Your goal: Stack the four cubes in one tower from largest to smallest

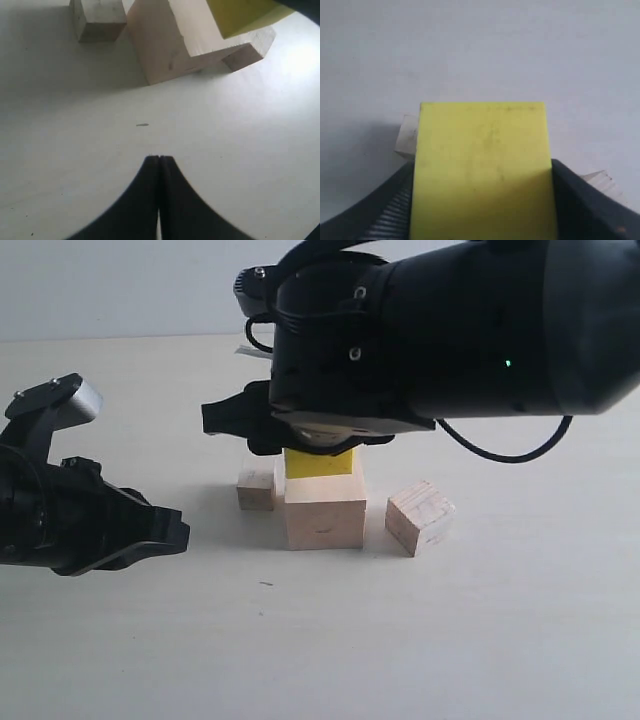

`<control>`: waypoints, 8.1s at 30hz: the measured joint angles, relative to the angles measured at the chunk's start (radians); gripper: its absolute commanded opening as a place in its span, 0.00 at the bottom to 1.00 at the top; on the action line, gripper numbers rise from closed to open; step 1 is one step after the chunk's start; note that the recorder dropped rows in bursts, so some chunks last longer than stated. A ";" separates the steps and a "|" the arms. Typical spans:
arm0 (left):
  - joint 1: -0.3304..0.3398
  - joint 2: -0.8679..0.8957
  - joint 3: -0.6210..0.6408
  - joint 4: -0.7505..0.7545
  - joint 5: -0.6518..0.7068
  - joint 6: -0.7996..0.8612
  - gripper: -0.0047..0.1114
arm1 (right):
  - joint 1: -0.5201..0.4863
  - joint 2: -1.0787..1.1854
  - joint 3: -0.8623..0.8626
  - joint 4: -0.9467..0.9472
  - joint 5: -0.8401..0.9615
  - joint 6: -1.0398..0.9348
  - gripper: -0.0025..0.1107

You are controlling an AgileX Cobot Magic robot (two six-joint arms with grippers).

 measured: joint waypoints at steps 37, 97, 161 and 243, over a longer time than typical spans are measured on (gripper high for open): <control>0.000 0.000 0.000 0.000 -0.006 0.000 0.04 | -0.029 0.048 0.065 -0.054 -0.089 0.104 0.02; 0.000 0.000 0.000 0.000 -0.007 0.000 0.04 | -0.029 0.056 0.065 -0.086 -0.099 0.108 0.02; 0.000 0.000 0.000 0.000 -0.007 0.002 0.04 | -0.029 -0.069 0.065 -0.065 -0.077 0.110 0.68; 0.000 0.000 0.000 -0.007 -0.052 0.002 0.04 | -0.560 -0.112 0.300 1.595 -0.380 -1.739 0.02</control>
